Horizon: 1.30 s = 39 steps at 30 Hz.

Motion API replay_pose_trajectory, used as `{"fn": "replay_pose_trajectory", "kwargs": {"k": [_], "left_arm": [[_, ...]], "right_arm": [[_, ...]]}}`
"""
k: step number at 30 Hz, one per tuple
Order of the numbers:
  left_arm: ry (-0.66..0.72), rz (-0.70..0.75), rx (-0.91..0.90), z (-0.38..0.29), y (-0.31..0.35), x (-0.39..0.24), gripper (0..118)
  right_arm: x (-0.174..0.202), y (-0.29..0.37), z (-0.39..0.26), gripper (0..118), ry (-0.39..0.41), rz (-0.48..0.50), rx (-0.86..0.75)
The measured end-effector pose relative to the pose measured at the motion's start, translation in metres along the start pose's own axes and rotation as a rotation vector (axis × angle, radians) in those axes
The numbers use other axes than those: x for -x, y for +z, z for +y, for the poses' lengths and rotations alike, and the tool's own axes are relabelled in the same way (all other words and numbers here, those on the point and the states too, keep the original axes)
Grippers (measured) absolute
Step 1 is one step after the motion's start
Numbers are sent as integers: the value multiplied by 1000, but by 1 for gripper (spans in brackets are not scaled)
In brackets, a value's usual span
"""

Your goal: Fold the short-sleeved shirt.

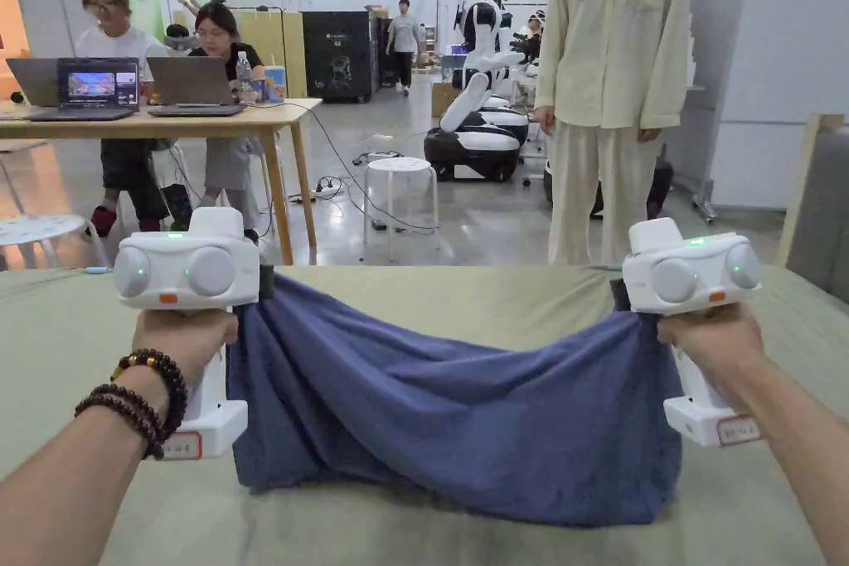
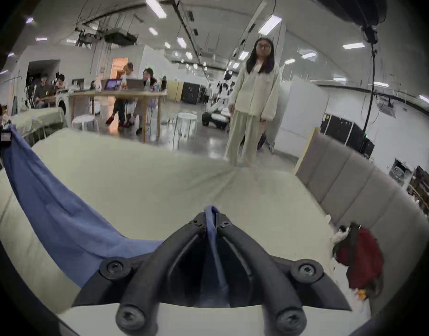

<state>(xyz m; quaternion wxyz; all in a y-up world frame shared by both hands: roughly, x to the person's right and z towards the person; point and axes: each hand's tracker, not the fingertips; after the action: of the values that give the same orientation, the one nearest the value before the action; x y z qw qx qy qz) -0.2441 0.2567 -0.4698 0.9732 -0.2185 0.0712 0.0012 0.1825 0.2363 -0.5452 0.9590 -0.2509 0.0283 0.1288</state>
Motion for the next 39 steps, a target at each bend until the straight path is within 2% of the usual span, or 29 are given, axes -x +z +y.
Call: {"fn": "replay_pose_trajectory", "kwargs": {"k": [5, 10, 15, 21, 28, 29, 30, 31, 32, 33, 34, 35, 36, 37, 38, 39], "left_arm": [[-12, 1, 93, -49, -16, -7, 2], [-23, 4, 118, -61, -14, -4, 2], [-12, -37, 120, -80, 13, 2, 2], [-92, -108, 200, -156, 67, 5, 2], [-101, -137, 324, -235, 94, 9, 2], [-95, -133, 319, -240, 92, 11, 2], [-91, -129, 306, -240, 94, 11, 2], [-91, -126, 294, -235, 95, 11, 4], [-92, -125, 296, -229, 95, 11, 5], [-82, -129, 288, -226, 96, 11, 5], [-75, -133, 280, -222, 98, 11, 12], [-71, -146, 275, -217, 100, 11, 31], [-72, -157, 270, -214, 103, 11, 61], [-76, -162, 262, -213, 107, 12, 100], [-83, -173, 230, -212, 114, 11, 118], [-85, -179, 179, -210, 123, 12, 118]], "right_arm": [[9, -36, -46, 5, 12, 11, 90], [-4, -51, -58, 5, -27, 6, 119], [-5, -32, -76, 5, -33, 12, 122], [6, -6, -120, 5, 6, 42, 179], [19, 0, -174, 7, 25, 46, 259], [18, -2, -177, 11, 19, 38, 266], [17, -1, -179, 21, 5, 30, 266], [17, 2, -180, 36, -14, 28, 261], [15, 4, -179, 43, -41, 19, 242], [13, 7, -177, 43, -58, 4, 222], [10, 12, -175, 70, -78, -5, 202], [7, 24, -173, 96, -100, 16, 180], [2, 36, -173, 116, -138, 48, 147], [-1, 50, -174, 118, -162, 71, 109], [-5, 63, -176, 116, -169, 96, 91], [-8, 75, -181, 115, -162, 86, 99]]}}
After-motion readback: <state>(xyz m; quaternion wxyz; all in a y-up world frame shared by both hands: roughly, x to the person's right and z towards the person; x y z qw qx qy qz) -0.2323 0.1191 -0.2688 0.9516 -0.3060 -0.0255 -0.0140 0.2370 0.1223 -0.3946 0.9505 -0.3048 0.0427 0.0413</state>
